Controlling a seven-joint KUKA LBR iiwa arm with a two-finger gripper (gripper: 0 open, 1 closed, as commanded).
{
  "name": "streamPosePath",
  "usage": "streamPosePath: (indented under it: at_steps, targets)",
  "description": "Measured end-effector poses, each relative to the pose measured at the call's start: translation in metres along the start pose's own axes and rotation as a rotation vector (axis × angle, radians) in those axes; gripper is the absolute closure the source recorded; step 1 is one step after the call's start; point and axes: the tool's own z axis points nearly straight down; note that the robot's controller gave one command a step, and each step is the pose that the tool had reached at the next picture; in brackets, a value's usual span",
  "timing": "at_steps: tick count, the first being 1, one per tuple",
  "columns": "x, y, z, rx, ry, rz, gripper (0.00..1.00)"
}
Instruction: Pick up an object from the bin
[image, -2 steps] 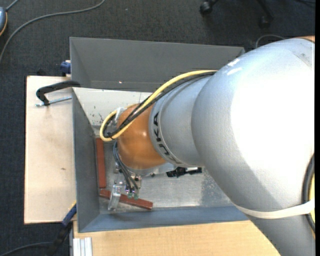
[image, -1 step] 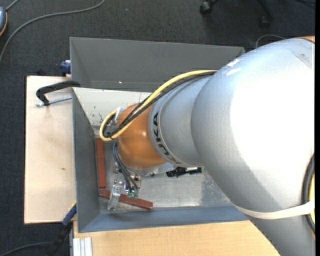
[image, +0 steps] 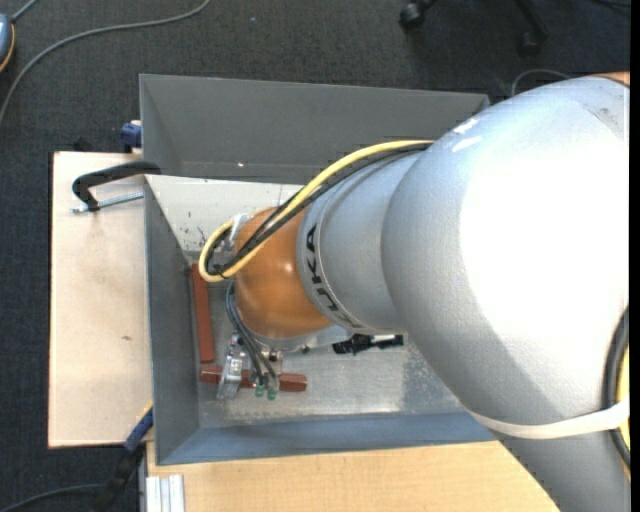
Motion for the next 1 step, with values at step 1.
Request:
streamPosePath:
  at_steps: [1]
  targets:
    - [-0.0007, 0.0009, -0.0291, -0.001, -0.003, 0.000, 1.00]
